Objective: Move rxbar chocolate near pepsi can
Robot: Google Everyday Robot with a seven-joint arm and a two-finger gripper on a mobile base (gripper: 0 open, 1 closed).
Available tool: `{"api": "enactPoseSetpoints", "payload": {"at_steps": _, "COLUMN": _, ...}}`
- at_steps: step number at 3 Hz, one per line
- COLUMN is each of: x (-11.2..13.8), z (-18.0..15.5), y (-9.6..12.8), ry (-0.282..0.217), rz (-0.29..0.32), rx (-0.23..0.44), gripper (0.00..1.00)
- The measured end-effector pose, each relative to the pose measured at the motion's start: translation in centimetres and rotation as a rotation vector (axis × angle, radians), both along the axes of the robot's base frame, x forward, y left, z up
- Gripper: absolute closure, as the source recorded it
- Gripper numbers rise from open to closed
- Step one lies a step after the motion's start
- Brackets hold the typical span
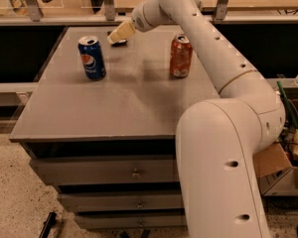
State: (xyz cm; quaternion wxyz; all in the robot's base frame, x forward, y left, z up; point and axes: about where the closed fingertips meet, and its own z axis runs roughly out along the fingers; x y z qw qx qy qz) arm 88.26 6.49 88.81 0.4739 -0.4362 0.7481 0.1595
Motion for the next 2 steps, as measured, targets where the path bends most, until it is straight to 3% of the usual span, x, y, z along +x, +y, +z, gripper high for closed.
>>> {"api": "enactPoseSetpoints", "payload": {"at_steps": 1, "x": -0.97, "z": 3.38, "y": -3.75, "ry": -0.007, "rz": -0.048, "rx": 0.048, "gripper": 0.00}}
{"api": "enactPoseSetpoints", "payload": {"at_steps": 2, "x": -0.97, "z": 3.36, "y": -3.73, "ry": -0.007, "rz": -0.048, "rx": 0.048, "gripper": 0.00}}
